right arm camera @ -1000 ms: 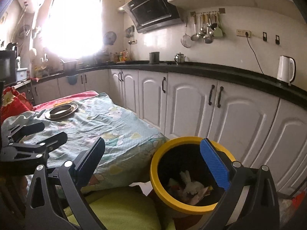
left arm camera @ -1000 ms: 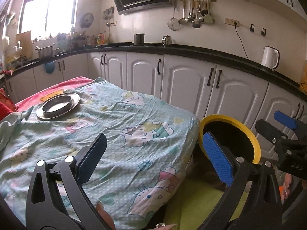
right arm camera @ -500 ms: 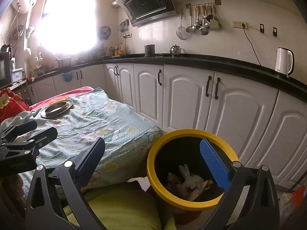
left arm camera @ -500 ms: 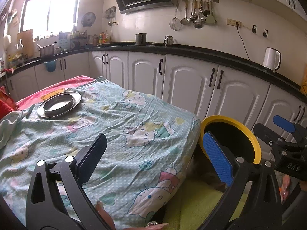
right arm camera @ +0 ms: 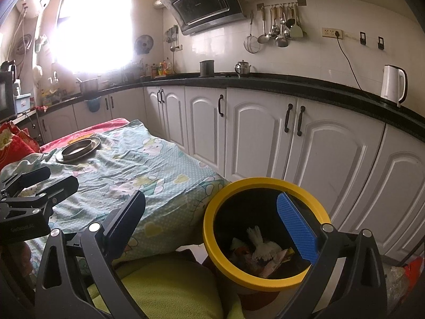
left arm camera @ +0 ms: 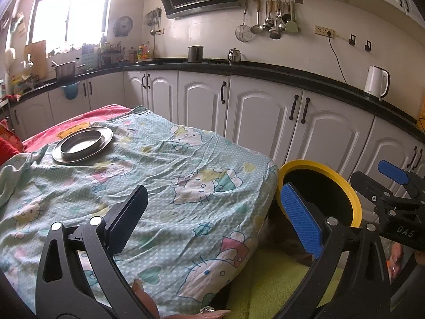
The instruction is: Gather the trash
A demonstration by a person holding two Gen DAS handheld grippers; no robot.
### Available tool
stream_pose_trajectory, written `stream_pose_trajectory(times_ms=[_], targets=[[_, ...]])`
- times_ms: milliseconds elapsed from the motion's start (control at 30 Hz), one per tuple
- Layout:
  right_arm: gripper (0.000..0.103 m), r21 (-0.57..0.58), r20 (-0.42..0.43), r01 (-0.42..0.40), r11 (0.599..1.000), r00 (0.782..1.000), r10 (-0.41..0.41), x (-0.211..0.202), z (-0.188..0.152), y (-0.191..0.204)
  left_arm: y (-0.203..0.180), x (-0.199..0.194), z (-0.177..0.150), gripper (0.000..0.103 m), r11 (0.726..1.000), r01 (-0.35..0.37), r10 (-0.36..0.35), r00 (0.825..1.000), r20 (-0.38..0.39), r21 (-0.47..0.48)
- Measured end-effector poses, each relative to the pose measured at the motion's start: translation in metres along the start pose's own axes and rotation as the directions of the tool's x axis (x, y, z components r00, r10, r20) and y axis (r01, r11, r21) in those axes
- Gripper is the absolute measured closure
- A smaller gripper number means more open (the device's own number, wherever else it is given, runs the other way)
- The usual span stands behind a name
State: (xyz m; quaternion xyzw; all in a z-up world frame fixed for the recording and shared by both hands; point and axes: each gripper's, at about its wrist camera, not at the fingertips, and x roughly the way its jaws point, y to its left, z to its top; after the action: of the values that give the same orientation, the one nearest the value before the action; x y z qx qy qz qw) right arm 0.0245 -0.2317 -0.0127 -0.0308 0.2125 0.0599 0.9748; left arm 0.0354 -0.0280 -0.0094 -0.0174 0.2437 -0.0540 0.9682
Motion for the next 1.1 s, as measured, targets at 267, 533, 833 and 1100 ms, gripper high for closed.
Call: stream_pose_trajectory(times_ms=[267, 533, 833, 1100], targets=[[0.006, 0.0, 0.001, 0.0, 1.0, 1.0, 0.0, 0.0, 0.0003, -0.0002, -0.0005, -0.0002, -0.0001, 0.011, 1.0, -0.001, 0.001, 1.0, 0.0, 0.0], [0.006, -0.001, -0.001, -0.001, 1.0, 1.0, 0.001, 0.0002, 0.0005, -0.0002, -0.0005, 0.0001, -0.001, 0.011, 1.0, -0.002, 0.002, 1.0, -0.003, 0.004], [0.006, 0.0, -0.001, -0.001, 1.0, 1.0, 0.001, 0.0, 0.0009, -0.0002, -0.0013, 0.0009, -0.0015, 0.011, 1.0, 0.0, 0.0, 1.0, -0.004, 0.002], [0.006, 0.0, -0.002, 0.0, 1.0, 1.0, 0.0, -0.0001, 0.0013, -0.0001, -0.0016, 0.007, -0.0064, 0.011, 1.0, 0.01, -0.011, 0.999, -0.031, -0.013]])
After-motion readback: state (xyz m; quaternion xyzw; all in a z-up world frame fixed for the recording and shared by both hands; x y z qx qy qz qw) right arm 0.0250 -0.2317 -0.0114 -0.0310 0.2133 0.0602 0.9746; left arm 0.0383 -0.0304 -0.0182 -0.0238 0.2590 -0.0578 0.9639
